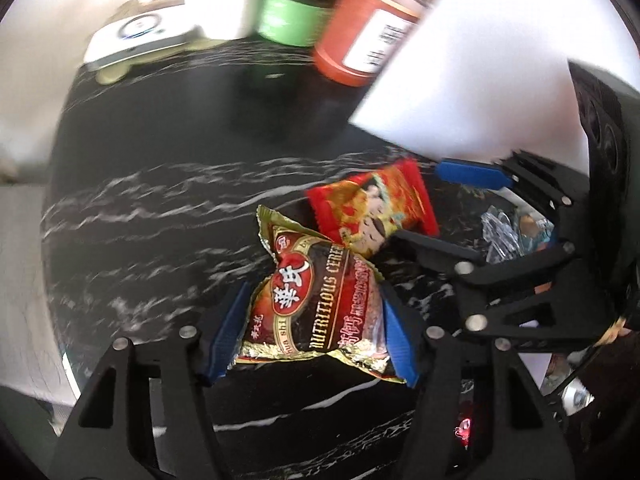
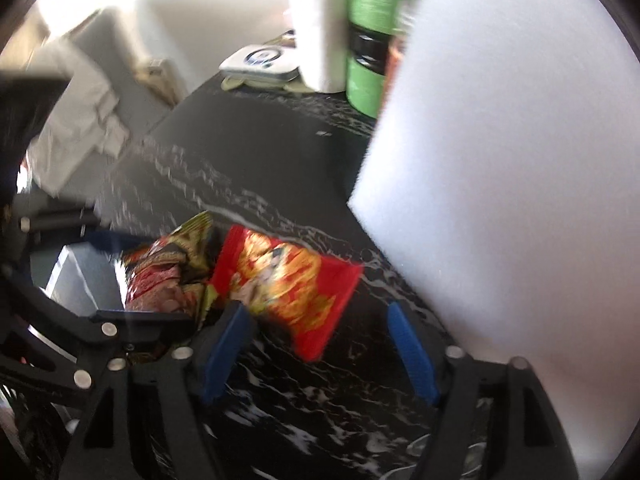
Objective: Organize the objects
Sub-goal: 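Grasp the brown cereal packet with the left gripper while the right grasps the red snack packet, then lift and carry both held packets over the white box with both grippers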
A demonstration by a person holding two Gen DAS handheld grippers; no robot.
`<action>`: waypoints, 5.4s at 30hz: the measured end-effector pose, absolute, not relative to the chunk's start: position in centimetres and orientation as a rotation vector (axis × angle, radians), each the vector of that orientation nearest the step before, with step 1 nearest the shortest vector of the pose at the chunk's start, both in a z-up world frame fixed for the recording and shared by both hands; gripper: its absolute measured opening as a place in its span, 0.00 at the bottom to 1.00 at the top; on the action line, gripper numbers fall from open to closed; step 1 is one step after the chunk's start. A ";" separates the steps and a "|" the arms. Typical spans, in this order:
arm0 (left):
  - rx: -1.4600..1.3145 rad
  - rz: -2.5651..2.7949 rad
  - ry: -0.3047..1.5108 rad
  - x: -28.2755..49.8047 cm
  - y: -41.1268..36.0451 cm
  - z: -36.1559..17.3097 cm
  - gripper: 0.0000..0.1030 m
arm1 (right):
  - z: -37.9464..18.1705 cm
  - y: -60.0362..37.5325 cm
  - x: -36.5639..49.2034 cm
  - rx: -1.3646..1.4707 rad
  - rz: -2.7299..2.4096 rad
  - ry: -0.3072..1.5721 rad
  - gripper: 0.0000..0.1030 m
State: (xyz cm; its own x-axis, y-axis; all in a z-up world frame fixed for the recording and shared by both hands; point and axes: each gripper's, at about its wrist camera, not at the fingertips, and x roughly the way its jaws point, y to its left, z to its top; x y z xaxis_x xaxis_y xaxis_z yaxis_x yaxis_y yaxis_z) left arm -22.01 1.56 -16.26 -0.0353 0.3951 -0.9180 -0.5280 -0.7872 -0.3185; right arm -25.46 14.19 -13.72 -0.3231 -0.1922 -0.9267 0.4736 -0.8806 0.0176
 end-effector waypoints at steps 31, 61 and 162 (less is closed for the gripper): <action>-1.739 1.963 0.116 -21.2 -4.6 -15.1 0.56 | -14.4 8.1 -20.7 1.441 -2.028 0.456 0.37; -1.790 1.910 0.066 -17.6 -8.6 -14.2 0.51 | -14.9 3.6 -18.2 1.459 -1.928 0.459 0.23; -1.323 1.330 0.782 11.6 15.1 -8.1 0.51 | -6.8 33.1 14.5 1.871 -2.503 -0.330 0.20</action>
State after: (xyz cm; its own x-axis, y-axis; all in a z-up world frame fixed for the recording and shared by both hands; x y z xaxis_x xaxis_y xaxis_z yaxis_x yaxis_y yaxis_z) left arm 11.56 15.13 -8.09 0.1672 0.2238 -0.9602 -0.9478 -0.2316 -0.2190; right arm 14.54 33.06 -6.79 -0.2910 -0.1249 -0.9485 -0.1253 -0.9779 0.1672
